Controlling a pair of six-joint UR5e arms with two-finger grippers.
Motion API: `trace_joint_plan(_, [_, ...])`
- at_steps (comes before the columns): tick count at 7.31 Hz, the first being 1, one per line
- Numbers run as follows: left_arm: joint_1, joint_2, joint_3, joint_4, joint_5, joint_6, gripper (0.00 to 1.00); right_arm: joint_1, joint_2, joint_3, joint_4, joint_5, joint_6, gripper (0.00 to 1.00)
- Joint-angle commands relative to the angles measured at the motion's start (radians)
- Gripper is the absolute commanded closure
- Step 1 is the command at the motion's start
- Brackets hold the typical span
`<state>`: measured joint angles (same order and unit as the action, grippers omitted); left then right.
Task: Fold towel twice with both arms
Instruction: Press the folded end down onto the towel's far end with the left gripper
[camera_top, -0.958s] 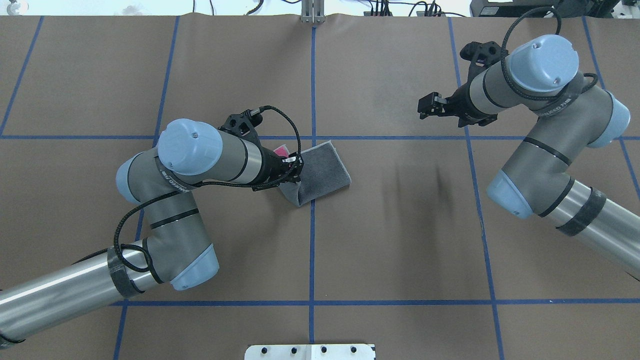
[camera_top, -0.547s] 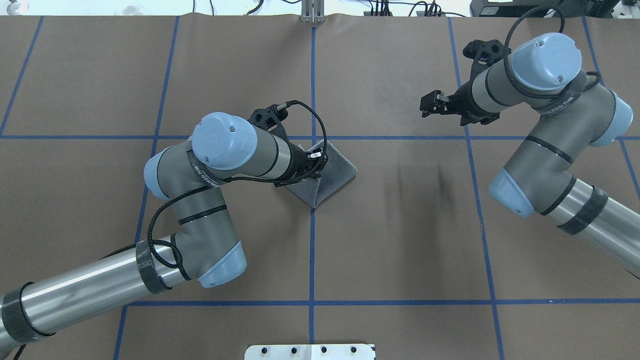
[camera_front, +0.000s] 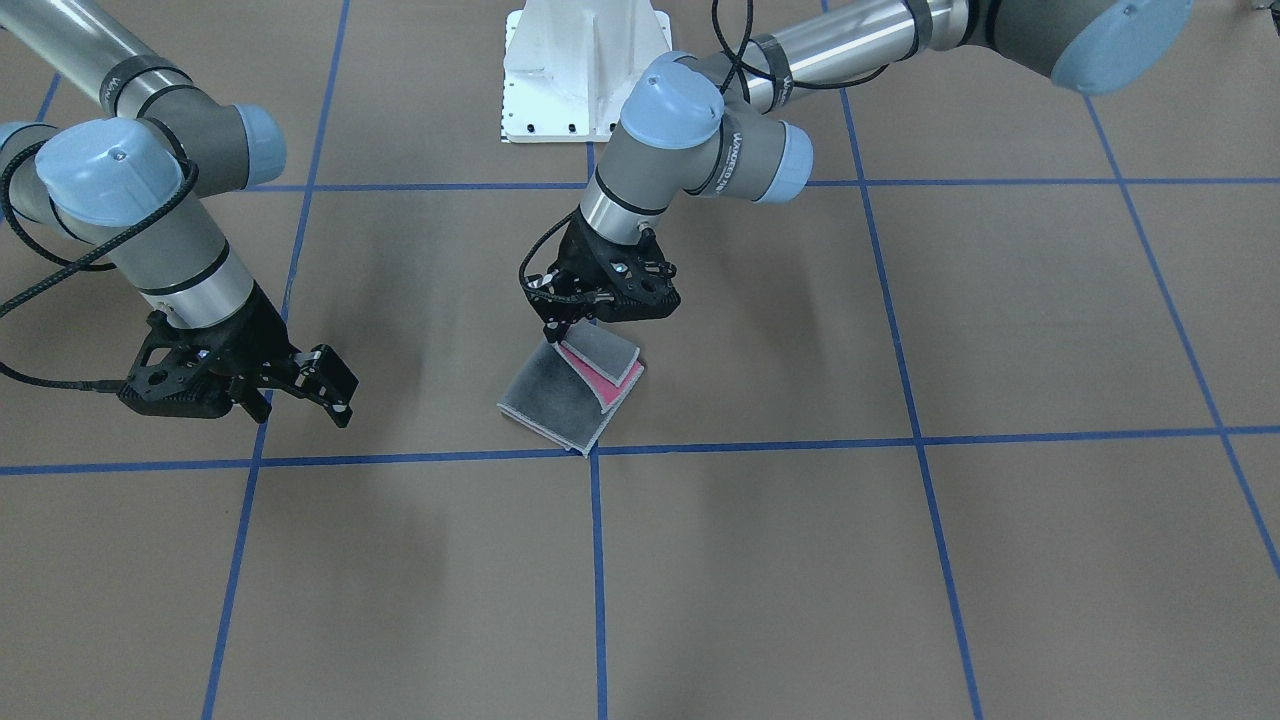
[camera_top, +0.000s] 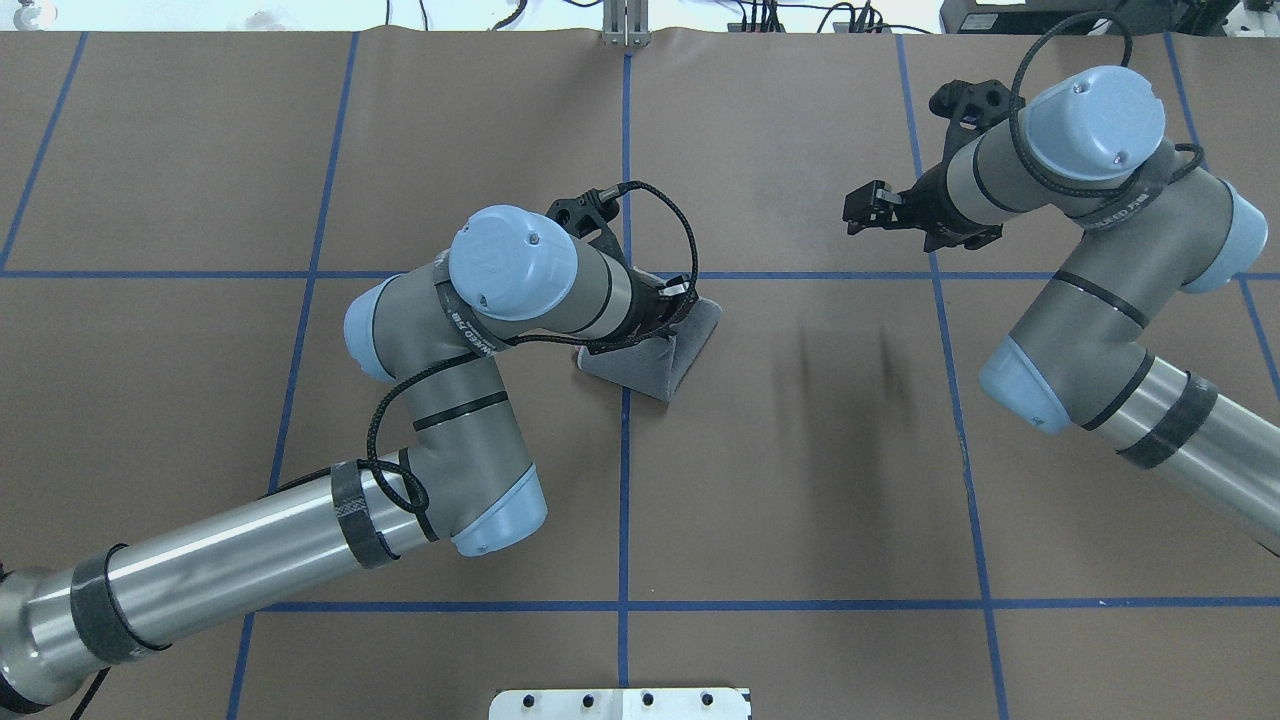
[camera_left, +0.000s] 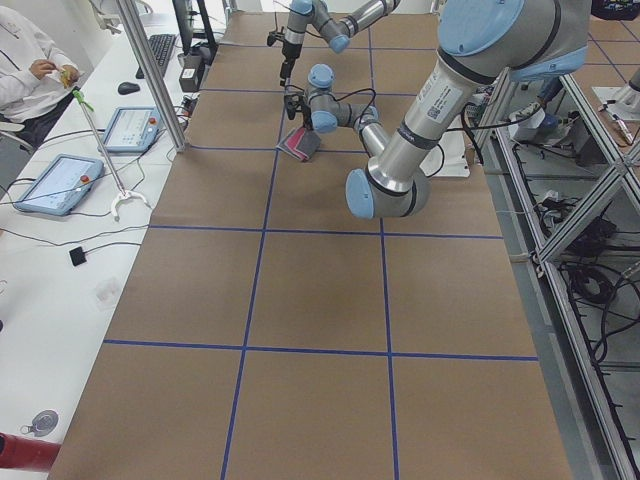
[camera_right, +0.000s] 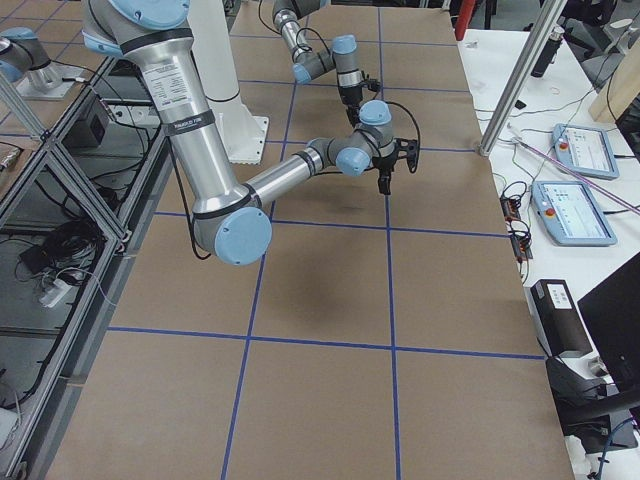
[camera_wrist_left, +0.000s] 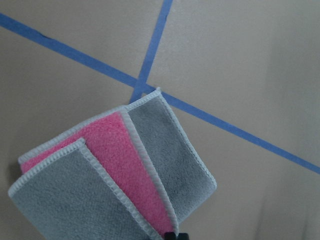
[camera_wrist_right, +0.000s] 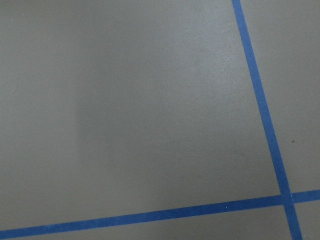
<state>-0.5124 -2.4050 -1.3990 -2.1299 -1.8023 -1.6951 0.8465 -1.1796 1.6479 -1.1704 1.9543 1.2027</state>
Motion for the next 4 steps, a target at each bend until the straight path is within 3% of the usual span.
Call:
trace_joint_plan(1, [-0.005,-0.02,0.023,0.002,0.004,0.002,1.0,0.0,-0.002,0.0,0.0,0.0,0.0,0.01])
trace_joint_plan(4, [-0.011,-0.071,0.086,0.043,0.038,0.066,1.0,0.0,-0.002,0.0,0.0,-0.002,0.0,0.01])
